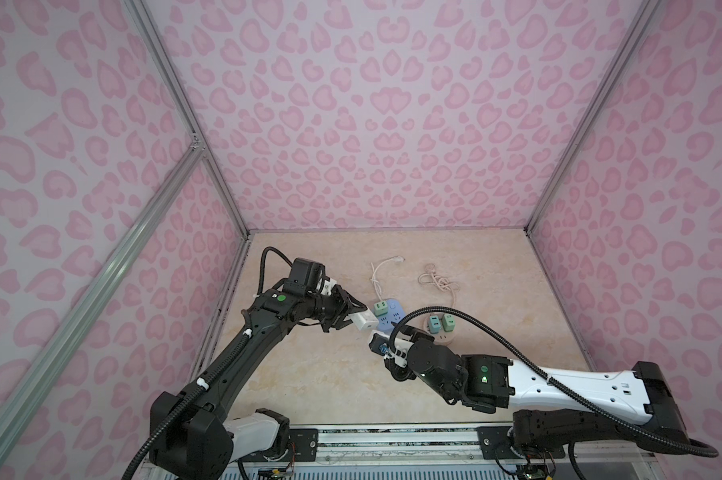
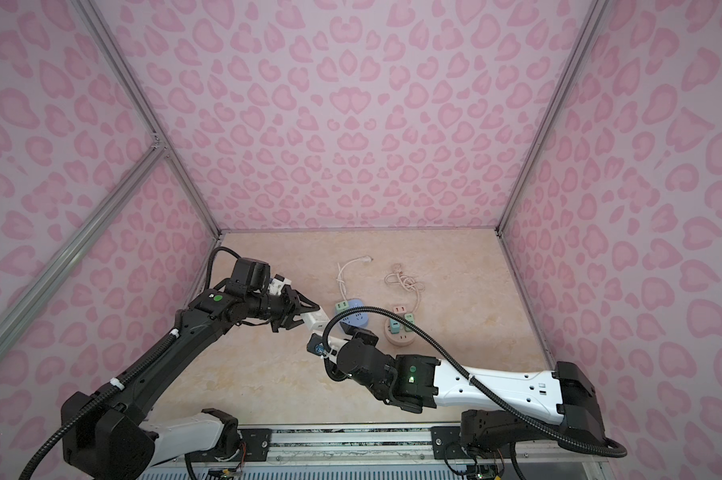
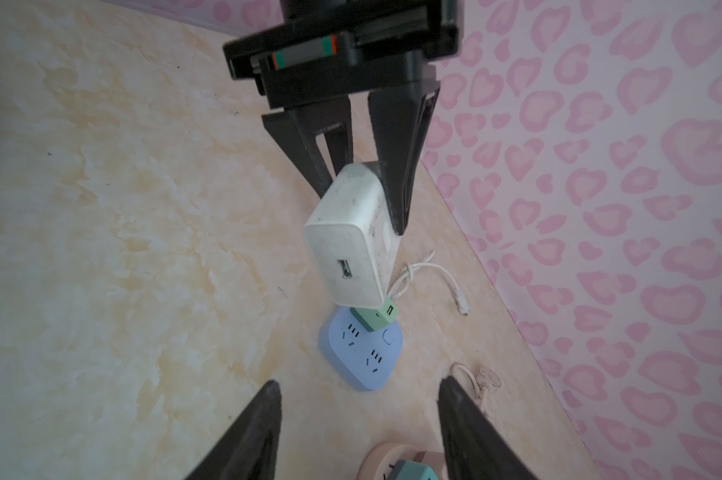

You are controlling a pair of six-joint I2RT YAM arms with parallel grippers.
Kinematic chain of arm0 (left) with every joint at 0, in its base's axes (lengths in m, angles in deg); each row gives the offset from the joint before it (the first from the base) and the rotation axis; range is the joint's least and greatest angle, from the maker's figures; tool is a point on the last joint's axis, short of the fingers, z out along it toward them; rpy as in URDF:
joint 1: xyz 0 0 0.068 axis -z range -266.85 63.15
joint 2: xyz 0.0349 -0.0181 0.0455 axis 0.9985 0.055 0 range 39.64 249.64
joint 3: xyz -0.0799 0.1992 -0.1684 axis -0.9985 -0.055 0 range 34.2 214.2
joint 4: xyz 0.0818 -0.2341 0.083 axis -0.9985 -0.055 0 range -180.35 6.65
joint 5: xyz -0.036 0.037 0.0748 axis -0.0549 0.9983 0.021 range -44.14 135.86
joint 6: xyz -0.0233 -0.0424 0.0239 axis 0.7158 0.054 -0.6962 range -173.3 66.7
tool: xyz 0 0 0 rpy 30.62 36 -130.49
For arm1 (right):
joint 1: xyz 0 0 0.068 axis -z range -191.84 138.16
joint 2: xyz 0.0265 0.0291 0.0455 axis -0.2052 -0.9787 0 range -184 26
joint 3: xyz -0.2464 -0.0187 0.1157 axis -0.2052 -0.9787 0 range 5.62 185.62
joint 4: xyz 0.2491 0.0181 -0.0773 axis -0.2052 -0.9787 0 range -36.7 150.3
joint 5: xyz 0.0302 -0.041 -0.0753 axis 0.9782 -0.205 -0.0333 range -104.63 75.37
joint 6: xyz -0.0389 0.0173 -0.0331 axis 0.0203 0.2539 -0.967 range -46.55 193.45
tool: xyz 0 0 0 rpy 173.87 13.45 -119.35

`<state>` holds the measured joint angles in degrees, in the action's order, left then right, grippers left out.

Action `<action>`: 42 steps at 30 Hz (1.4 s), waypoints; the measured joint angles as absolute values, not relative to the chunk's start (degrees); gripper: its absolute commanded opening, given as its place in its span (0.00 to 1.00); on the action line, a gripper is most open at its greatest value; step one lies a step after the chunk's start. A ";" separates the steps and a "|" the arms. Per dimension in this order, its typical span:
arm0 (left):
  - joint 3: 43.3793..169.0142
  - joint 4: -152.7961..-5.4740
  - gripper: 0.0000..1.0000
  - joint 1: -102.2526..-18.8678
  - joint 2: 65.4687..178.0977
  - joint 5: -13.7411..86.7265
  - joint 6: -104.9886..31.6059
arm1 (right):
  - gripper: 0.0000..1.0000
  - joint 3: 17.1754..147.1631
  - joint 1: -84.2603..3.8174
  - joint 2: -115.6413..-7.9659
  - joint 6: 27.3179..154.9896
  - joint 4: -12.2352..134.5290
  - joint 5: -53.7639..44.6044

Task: Insert the plug
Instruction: 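Rotate the white adapter with the right gripper, prongs downward, over the blue strip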

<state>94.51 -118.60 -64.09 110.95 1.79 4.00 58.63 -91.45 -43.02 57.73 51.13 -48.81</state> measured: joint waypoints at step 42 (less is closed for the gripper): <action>92.59 -106.18 0.03 -57.79 107.82 -8.00 17.66 | 0.45 59.05 -90.56 -41.86 51.21 56.64 -51.17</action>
